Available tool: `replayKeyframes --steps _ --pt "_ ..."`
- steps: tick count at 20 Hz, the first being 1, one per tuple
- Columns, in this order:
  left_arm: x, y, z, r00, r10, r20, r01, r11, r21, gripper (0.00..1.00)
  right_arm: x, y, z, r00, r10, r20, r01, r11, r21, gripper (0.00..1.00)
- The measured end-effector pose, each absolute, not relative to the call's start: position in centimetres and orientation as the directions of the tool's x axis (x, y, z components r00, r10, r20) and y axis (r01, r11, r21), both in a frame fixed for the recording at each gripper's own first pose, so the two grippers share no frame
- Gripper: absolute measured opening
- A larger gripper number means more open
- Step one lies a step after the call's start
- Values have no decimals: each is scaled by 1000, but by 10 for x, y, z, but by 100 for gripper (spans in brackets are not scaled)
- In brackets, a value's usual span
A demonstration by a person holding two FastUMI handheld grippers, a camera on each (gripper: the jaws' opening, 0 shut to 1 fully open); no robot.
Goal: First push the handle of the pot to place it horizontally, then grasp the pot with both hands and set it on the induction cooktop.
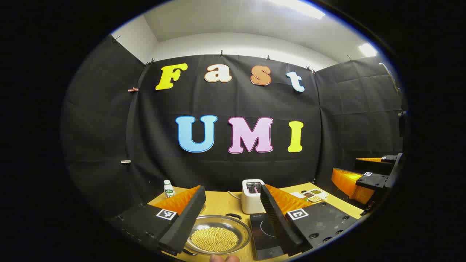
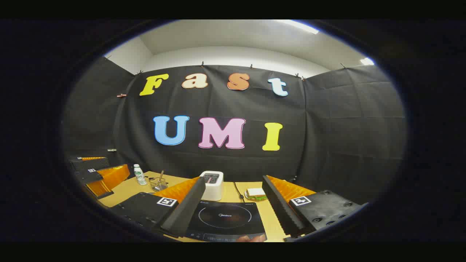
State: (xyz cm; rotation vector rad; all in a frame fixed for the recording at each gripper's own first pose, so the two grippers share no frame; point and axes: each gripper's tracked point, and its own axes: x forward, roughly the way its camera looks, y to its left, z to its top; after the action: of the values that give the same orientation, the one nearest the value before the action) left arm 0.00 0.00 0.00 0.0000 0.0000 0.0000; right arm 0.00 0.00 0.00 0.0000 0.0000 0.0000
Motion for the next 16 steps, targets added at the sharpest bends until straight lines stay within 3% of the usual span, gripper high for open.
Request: replayKeyframes --steps 16 --pt "7 2 -4 1000 5 -6 -5 1000 -3 95 4 -2 -1 1000 -9 3 9 1000 1 97"
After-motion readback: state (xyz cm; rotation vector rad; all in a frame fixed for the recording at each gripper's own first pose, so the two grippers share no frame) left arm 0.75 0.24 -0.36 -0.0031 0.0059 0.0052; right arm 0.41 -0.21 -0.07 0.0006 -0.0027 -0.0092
